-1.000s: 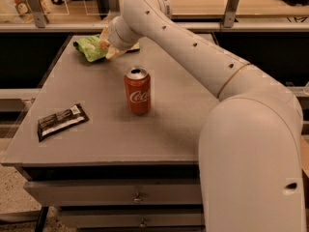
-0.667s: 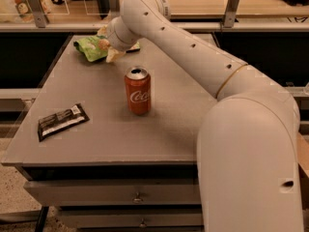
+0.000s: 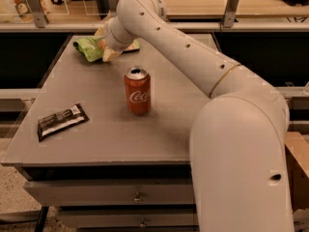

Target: Move green rice chip bag near coke can

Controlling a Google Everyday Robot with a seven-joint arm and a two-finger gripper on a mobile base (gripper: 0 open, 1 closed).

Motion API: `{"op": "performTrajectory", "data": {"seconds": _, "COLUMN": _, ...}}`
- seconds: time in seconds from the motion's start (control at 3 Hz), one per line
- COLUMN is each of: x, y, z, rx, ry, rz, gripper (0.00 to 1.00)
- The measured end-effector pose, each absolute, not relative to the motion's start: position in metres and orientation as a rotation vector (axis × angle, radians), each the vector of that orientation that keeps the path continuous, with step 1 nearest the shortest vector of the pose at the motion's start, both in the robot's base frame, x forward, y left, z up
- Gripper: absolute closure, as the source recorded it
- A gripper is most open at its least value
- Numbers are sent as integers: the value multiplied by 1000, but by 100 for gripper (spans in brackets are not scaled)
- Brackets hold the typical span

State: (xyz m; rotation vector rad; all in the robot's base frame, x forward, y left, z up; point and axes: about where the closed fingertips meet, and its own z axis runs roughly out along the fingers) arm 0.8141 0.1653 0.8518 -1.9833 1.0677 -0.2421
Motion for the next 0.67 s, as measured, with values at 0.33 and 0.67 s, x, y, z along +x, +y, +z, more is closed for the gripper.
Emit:
{"op": "performTrajectory", "data": {"seconds": 0.33, "x": 817, "y": 169, "z": 851, "rx": -1980, "ry": 1068, "rz": -238, "gripper": 68}}
{"op": "performTrajectory", "data": {"seconds": 0.67, "x": 818, "y": 170, "z": 851, "rx": -1984, "ry": 1069, "rz": -237, "gripper": 76}}
